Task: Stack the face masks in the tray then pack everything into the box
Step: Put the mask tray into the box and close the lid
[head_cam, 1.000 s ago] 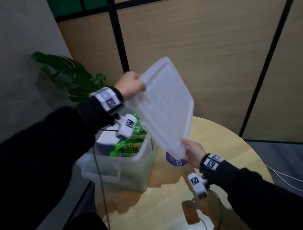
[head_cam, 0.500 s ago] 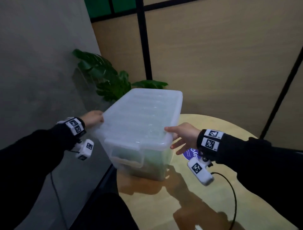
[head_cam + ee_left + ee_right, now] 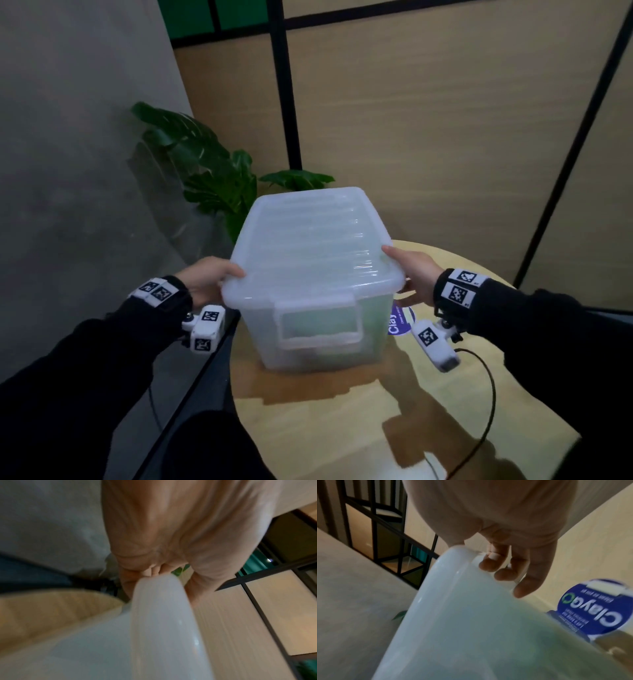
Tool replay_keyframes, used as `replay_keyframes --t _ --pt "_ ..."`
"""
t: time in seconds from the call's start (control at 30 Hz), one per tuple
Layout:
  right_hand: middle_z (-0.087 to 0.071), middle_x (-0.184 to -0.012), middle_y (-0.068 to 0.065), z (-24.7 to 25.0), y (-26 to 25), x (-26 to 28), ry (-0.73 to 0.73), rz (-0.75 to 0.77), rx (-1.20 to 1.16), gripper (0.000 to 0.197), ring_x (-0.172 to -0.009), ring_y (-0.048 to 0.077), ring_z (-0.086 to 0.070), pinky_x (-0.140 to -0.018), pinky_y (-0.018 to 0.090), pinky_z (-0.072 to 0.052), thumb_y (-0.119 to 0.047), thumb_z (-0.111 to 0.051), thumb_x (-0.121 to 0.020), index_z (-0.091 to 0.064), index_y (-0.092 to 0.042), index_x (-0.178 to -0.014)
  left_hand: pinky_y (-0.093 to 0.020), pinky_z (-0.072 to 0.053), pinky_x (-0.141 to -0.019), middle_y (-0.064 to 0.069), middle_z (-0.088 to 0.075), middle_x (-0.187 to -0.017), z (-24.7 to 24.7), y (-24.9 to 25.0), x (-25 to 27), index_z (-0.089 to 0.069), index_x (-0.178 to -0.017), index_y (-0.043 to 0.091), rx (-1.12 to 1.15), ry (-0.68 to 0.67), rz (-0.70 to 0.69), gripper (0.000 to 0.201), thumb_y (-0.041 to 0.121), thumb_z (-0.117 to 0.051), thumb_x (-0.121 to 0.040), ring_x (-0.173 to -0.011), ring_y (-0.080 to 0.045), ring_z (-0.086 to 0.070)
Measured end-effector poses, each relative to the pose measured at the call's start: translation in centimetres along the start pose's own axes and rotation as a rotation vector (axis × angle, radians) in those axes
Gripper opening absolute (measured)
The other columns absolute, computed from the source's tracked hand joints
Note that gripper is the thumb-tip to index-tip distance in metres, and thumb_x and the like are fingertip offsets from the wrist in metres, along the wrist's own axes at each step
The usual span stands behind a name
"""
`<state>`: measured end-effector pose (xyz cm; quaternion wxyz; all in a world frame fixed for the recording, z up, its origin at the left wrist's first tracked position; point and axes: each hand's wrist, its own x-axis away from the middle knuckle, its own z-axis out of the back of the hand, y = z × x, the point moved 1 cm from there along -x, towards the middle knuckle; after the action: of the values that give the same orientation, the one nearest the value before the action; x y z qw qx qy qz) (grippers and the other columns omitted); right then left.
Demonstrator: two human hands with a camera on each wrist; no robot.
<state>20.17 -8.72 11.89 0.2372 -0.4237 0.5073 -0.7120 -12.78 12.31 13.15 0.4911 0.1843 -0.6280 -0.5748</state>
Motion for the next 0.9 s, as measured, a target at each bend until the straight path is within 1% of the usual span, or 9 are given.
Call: replay_keyframes --t 0.17,0.3,0.4,0.57,0.63,0.7,0.77,0.83,0.9 --pt "-0.063 -0.11 0.005 6.3 2.2 2.0 0.23 0.047 -0.174 0.049 -0.09 0.025 -0.06 -0.077 0.042 -0.053 -0.058 -0.062 -0.095 -0.063 -0.019 -0.124 -0.02 -0.044 -0.041 -0.009 -0.073 -0.075 -11.8 -1.5 2.9 -0.066 -0.101 0.003 0.218 -0.132 0.002 0.018 0.003 -0.072 -0.083 -0.051 -0.013 -0.063" --pt "-0.05 -0.137 0.003 8.1 4.9 2.5 0.206 -0.044 -0.197 0.091 -0.12 0.036 -0.056 -0.09 0.055 -0.054 -0.073 -0.078 -0.071 -0.044 -0.032 -0.145 -0.031 -0.058 -0.052 -0.018 -0.072 -0.108 -21.5 -1.9 4.6 -0.066 -0.118 0.006 0.234 -0.215 -0.026 0.036 0.019 -0.08 -0.087 -0.07 -0.024 -0.072" --pt "-0.059 -0.138 -0.006 9.3 4.8 2.0 0.238 -0.012 -0.104 0.082 -0.122 0.036 -0.056 -0.096 0.054 -0.042 -0.061 -0.084 -0.069 -0.052 -0.032 -0.139 -0.039 -0.063 -0.057 -0.01 -0.061 -0.091 -25.0 -1.2 5.1 -0.061 -0.113 0.006 0.175 -0.348 -0.005 0.035 0.03 -0.076 -0.093 -0.069 -0.027 -0.075" --pt "-0.066 -0.131 -0.001 14.7 3.0 1.3 0.132 -0.045 -0.023 0.046 -0.116 0.036 -0.064 -0.103 0.058 -0.046 -0.033 -0.077 -0.086 -0.063 -0.024 -0.129 -0.033 -0.054 -0.063 -0.005 -0.068 -0.103 -18.6 1.2 -1.5 -0.065 -0.116 0.011 0.216 0.2 -0.101 0.059 0.061 -0.07 -0.084 -0.081 -0.026 -0.068" --pt "-0.07 -0.127 0.001 16.2 2.4 0.7 0.138 -0.04 0.043 0.045 -0.11 0.034 -0.069 -0.096 0.055 -0.05 -0.031 -0.074 -0.087 -0.063 -0.022 -0.129 -0.044 -0.059 -0.084 -0.01 -0.067 -0.126 -14.6 2.2 -4.7 -0.06 -0.133 0.009 0.155 0.454 -0.12 0.092 0.064 -0.077 -0.061 -0.104 -0.031 -0.068" --pt "-0.074 -0.122 0.004 17.3 1.8 0.0 0.135 -0.025 0.061 0.045 -0.1 0.031 -0.071 -0.089 0.049 -0.049 -0.031 -0.071 -0.087 -0.063 -0.02 -0.13 -0.051 -0.048 -0.106 -0.014 -0.047 -0.152 -11.4 3.6 -6.5 -0.044 -0.15 0.01 0.05 0.582 -0.186 0.1 0.05 -0.081 -0.066 -0.128 -0.035 -0.055" --pt "-0.077 -0.111 0.004 18.2 1.4 -0.7 0.143 -0.032 0.064 0.047 -0.088 0.026 -0.071 -0.082 0.043 -0.049 -0.033 -0.07 -0.087 -0.062 -0.018 -0.13 -0.053 -0.041 -0.111 -0.014 -0.032 -0.161 -9.9 5.2 -7.5 -0.032 -0.157 0.014 -0.109 0.523 -0.225 0.095 0.036 -0.077 -0.077 -0.14 -0.038 -0.042" --pt "-0.076 -0.095 0.001 19.6 1.9 -2.6 0.168 -0.024 0.063 0.055 -0.073 0.021 -0.068 -0.064 0.034 -0.048 -0.042 -0.074 -0.083 -0.061 -0.018 -0.13 -0.05 -0.042 -0.106 -0.015 -0.046 -0.154 -10.0 5.9 -8.4 -0.046 -0.148 0.01 -0.138 0.308 -0.185 0.073 0.034 -0.067 -0.082 -0.135 -0.035 -0.049" --pt "-0.077 -0.104 0.001 21.1 3.1 -4.7 0.189 -0.035 0.06 0.077 -0.094 0.025 -0.069 -0.069 0.037 -0.049 -0.066 -0.08 -0.065 -0.064 -0.025 -0.128 -0.05 -0.044 -0.103 -0.013 -0.06 -0.14 -10.8 5.6 -8.7 -0.058 -0.136 0.009 -0.103 0.114 -0.149 0.047 0.028 -0.057 -0.093 -0.127 -0.03 -0.057"
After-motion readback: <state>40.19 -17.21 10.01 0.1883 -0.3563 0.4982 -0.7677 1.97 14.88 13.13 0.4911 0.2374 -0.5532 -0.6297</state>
